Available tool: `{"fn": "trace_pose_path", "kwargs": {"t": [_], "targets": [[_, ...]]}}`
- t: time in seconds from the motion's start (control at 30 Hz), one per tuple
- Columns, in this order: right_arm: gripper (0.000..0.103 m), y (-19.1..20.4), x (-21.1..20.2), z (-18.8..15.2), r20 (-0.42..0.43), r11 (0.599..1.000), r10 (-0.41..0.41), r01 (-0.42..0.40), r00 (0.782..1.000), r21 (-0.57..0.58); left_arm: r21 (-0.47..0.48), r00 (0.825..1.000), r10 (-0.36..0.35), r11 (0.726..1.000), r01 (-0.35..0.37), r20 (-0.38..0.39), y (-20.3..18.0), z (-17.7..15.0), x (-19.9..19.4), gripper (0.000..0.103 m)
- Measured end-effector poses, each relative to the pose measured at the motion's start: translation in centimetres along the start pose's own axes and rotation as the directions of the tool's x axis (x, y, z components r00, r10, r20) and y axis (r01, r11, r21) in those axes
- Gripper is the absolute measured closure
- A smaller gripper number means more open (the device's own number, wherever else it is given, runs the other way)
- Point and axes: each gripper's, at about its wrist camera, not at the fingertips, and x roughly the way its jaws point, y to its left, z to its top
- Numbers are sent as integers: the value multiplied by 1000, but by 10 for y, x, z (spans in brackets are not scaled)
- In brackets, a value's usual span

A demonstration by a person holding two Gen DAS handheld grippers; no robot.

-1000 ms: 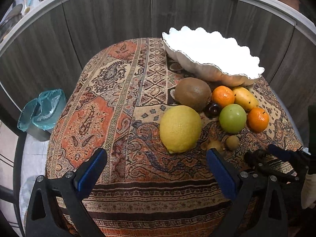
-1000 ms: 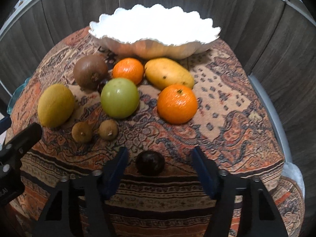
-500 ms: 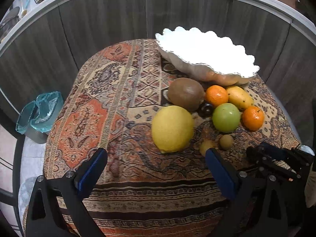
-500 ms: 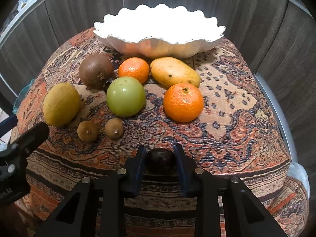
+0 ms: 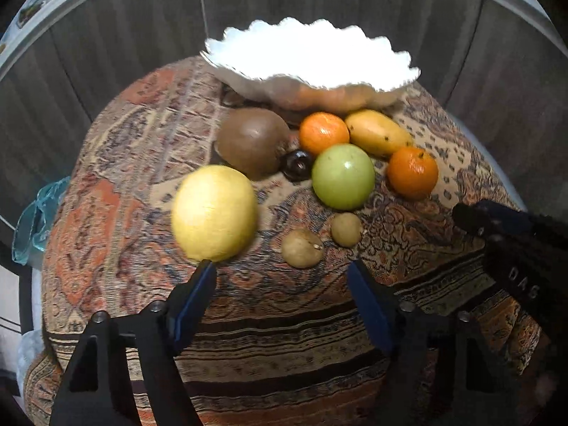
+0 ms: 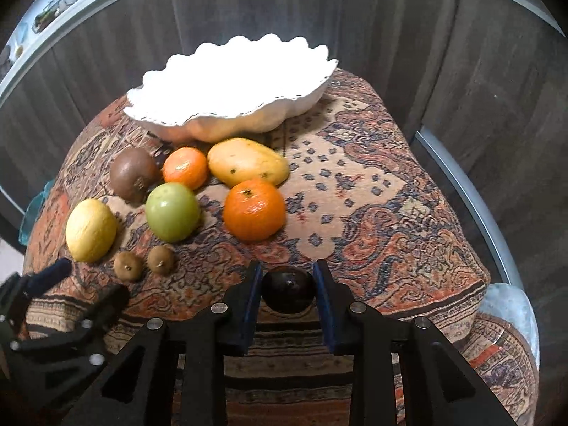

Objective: Organize fruits
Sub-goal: 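Reach the left tool to the small brown fruit while the right tool reaches the dark plum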

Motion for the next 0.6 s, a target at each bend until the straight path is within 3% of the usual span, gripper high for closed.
{"fn": "trace_pose_path", "kwargs": {"t": [0.47, 0.53, 0.6], "targets": [[72, -14, 15, -2, -38, 999, -1, 2, 999, 35, 32, 1000, -10, 999, 10, -6, -14, 8, 21, 58], [72, -14, 16, -1, -41, 999, -1, 2, 999, 37, 44, 1000, -16, 999, 16, 3, -15, 8, 22, 75], [72, -14, 17, -1, -45, 999, 2, 0, 999, 41, 49, 1000, -18, 999, 18, 6, -15, 9, 22, 75]]}}
